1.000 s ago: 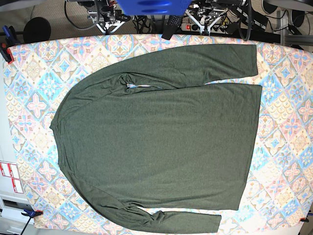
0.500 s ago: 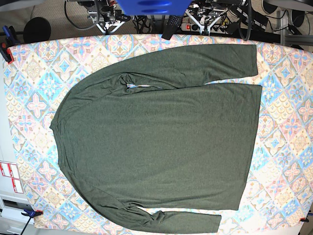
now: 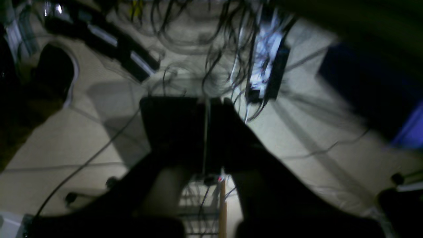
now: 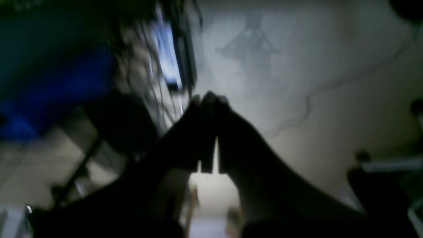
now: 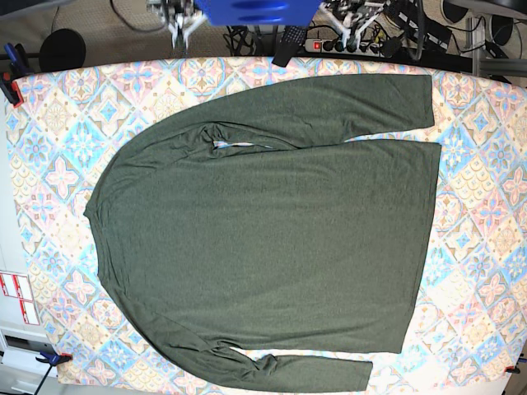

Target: Fold the T-shirt properly

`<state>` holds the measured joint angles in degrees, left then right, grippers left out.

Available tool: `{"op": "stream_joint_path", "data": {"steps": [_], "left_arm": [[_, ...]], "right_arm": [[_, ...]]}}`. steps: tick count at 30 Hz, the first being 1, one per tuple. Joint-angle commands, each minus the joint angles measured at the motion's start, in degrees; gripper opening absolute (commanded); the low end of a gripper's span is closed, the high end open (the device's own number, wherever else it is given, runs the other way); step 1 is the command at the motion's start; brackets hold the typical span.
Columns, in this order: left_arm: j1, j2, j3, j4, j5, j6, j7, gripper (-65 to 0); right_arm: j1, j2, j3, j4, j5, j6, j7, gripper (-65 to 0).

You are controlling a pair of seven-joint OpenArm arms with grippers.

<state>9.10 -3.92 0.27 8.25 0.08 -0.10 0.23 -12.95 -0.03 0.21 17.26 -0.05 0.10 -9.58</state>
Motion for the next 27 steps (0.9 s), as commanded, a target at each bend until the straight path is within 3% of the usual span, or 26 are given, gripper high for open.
{"op": "stream_joint_path", "data": {"steps": [1,15,21,27], "left_arm": [[3.2,-1.7,0.1,3.5,0.2,0.3,-0.4,-65.0],[25.7,-9.0,0.1,37.9,-0.4,0.2,0.0,-65.0],[36.0,-10.4,-0.1,58.3,-0.6,0.2,0.1,-65.0],[44.3,-11.9,-0.2,72.6,-3.1,0.2,0.1,-64.9]], "right_arm": [[-0.9,0.4,-0.1,2.1,-0.1,-0.1,1.4,-65.0],[-20.6,3.7,0.0,31.3,0.1,-0.1,1.1,-65.0],[-26.4,3.7,7.4,45.4,0.0,-0.1,1.1,-65.0],[-32.1,3.7,8.8,56.6,0.0,-0.1,-2.1,-65.0]]}}
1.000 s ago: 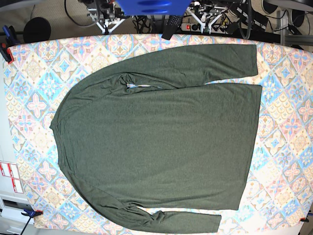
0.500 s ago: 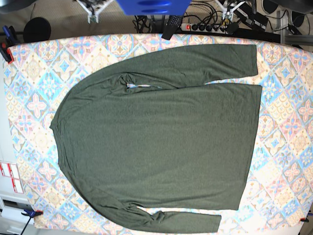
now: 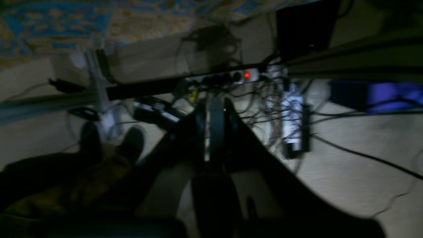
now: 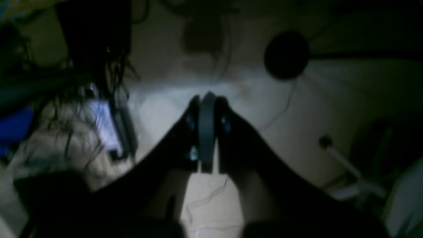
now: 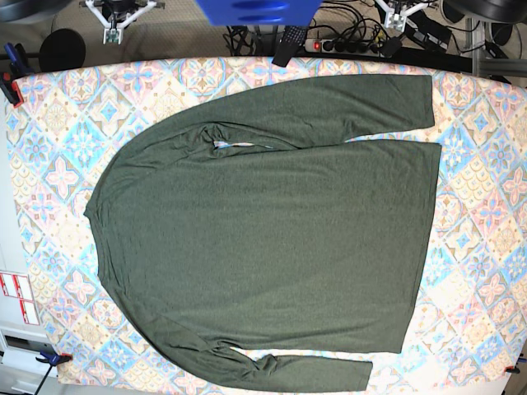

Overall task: Fold the T-shirt properly
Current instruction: 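Move both grippers down toward the shirt's shoulder corners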

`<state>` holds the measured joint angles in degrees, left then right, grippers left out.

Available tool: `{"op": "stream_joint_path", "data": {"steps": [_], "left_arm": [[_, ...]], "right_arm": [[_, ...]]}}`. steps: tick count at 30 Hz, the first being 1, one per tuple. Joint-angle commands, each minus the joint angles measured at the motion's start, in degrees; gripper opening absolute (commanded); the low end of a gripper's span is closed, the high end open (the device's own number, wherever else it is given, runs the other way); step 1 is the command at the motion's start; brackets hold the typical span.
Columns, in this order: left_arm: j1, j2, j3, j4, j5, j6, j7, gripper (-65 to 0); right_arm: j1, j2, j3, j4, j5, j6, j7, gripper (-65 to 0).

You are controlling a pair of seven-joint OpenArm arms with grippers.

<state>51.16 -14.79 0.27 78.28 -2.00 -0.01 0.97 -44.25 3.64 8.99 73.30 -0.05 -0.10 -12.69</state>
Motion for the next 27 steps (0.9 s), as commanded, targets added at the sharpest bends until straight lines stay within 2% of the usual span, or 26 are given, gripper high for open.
{"op": "stream_joint_path", "data": {"steps": [1,11,13,17,19,22,27], "left_arm": [[3.4,-1.5,-0.2,4.5,-2.4,0.2,-0.7,-64.9],[8.5,-9.3,-0.4,19.1,-17.2,0.5,-0.6,-64.1],[8.1,-10.9,-0.5,19.6,-19.9,0.5,-0.6,-60.7],[6.8,-14.4,-0.4,19.7,-24.9,0.5,-0.6,-48.7],[5.7,-15.4,-0.5,19.6,-27.0,0.5,-0.6,-45.1],[4.0,-17.8,-1.5,19.5,-29.0,0.5,-0.6,-43.0],[1.0,-18.5,-4.4,19.3,-32.8,0.3,-0.1,-42.5]], "right_arm": [[-1.5,0.0,0.1,2.4,0.0,0.1,0.0,-65.0],[-5.7,0.0,0.1,20.9,0.0,0.1,-5.1,-65.0],[-5.7,0.0,0.1,23.9,0.0,0.1,-6.6,-65.0],[-5.6,-0.1,0.1,29.6,0.0,0.1,-9.1,-65.0],[-5.6,-0.2,0.1,31.6,0.0,0.1,-10.0,-65.0],[-5.6,-0.2,0.1,33.5,-0.2,0.1,-12.4,-65.0],[-4.8,-0.2,-0.2,33.6,-0.2,0.1,-15.5,-65.0]]}}
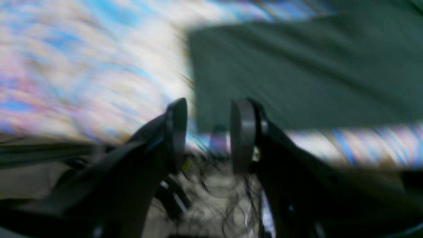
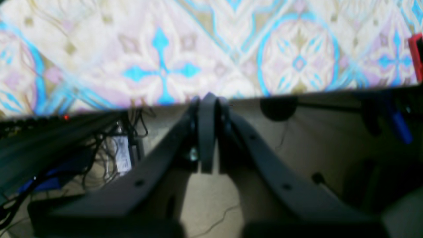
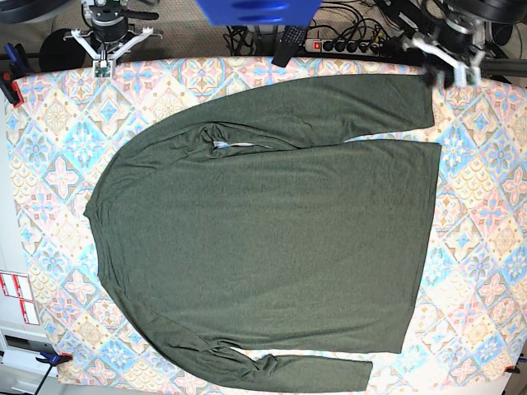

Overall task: Fold the T-shirt properly
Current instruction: 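Move both grippers down toward the shirt's shoulder corners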

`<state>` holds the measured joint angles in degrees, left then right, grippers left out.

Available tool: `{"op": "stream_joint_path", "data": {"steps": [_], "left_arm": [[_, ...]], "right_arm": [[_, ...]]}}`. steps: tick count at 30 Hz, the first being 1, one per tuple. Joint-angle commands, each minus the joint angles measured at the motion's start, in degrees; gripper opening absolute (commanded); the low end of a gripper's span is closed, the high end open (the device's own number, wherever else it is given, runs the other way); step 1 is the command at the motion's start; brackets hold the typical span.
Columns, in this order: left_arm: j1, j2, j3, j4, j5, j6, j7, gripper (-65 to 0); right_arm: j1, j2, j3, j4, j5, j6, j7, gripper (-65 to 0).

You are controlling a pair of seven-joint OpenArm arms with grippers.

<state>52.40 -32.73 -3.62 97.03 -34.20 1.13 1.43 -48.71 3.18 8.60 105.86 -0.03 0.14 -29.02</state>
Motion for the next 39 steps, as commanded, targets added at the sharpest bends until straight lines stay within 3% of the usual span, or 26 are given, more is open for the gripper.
{"op": "stream_joint_path", "data": {"steps": [1,10,13,17,26,39], "left_arm": [[-1.2,-0.5,-1.2,0.5,-1.0,-0.9,1.2,-42.5],[-11.3,-0.5,-5.0,0.5,-6.3,-1.0,24.9,-42.2],[-13.0,-0.3,-5.0,0.5,-7.3,-1.0,28.7,-36.8],[-13.1,-0.1,-4.8,0.5,-7.3,-1.0,29.3,-30.3],[-15.3,0.1,-4.6,-7.4,-7.3,-1.0,29.3,-30.5],[-15.6,1.4,5.2,-7.7,-7.3,-1.0,29.2,-30.6]], "right_arm": [[0.2,0.3,0.1,1.0,-0.2,-0.2,0.5,-65.0],[2.2,0.2,0.1,1.0,-0.2,-0.2,0.6,-65.0],[2.2,0.2,0.1,1.0,-0.2,-0.2,0.6,-65.0],[2.4,0.2,0.1,1.0,-0.2,-0.2,0.6,-65.0],[2.5,0.2,0.1,1.0,-0.2,-0.2,0.6,-65.0],[3.7,0.2,0.1,0.9,-0.2,-0.2,0.5,-65.0]]}}
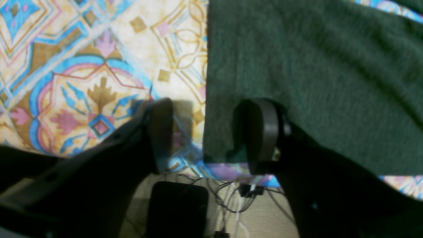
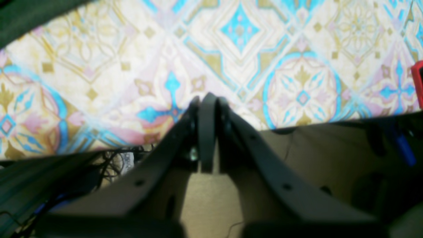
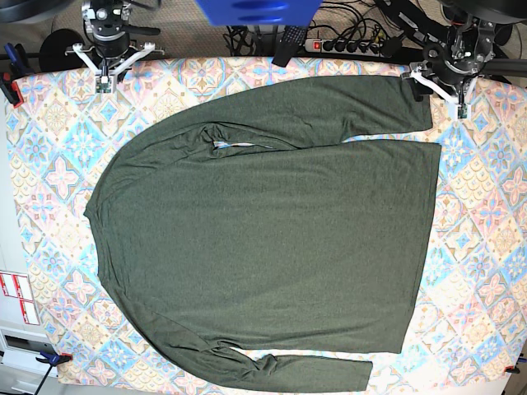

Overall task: Fold the T-shirt properly
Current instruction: 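Move both grippers down toward the shirt's shoulder corners, then grasp the shirt's shoulder corners with the left and right grippers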

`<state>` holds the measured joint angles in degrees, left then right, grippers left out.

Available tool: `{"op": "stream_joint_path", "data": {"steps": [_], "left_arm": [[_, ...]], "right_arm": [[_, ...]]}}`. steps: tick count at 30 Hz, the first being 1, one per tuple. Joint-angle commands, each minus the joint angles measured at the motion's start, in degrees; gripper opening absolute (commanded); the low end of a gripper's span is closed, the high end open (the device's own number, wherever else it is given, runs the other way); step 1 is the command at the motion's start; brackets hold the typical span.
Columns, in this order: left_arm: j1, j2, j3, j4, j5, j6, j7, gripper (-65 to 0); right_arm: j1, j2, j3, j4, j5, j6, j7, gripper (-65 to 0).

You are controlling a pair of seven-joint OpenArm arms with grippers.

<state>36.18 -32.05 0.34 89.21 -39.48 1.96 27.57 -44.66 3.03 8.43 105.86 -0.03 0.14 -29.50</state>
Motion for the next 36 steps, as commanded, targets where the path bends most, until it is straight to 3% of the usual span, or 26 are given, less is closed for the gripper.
{"op": "stream_joint_path", "data": {"steps": [1,3,7,12,17,25,31,36], "left_arm": [[0.6,1.1,1.3,0.2,-2.1,-1.8,3.1,-30.9],[0.6,1.3,1.4,0.2,-2.1,-1.9,3.1,-34.6],[0.3,1.4,1.4,0.2,-2.1,-2.3,3.1,-47.9],[-0.8,1.2,3.5,0.2,-2.1,-9.3,3.2,-49.4],[-0.8,1.2,3.1,0.2,-2.1,-12.5,3.2,-65.0],[-0.8,1.3,3.0,0.2,-2.1,-12.9,3.0,-65.0],[-0.7,1.3,3.0,0.5,-2.1,-12.9,2.9,-65.0],[1.4,1.3,-0.2,5.2,-1.7,-12.9,2.9,-65.0]], "right_arm": [[-0.4,0.4,0.2,0.9,-0.2,-0.2,1.0,-65.0],[-0.4,0.4,0.2,0.9,-0.2,-0.2,1.0,-65.0],[-0.4,0.4,0.2,0.9,-0.2,-0.2,1.0,-65.0],[-0.4,0.3,0.2,0.9,-0.2,-0.2,1.0,-65.0],[-0.4,0.3,0.2,0.9,-0.2,-0.2,1.0,-65.0],[2.9,0.3,0.2,0.9,0.0,-0.2,-0.4,-64.2],[9.8,0.4,0.2,1.0,0.1,-0.2,-8.1,-53.9],[15.3,0.4,0.2,0.8,0.2,0.0,-10.5,-48.9]]}}
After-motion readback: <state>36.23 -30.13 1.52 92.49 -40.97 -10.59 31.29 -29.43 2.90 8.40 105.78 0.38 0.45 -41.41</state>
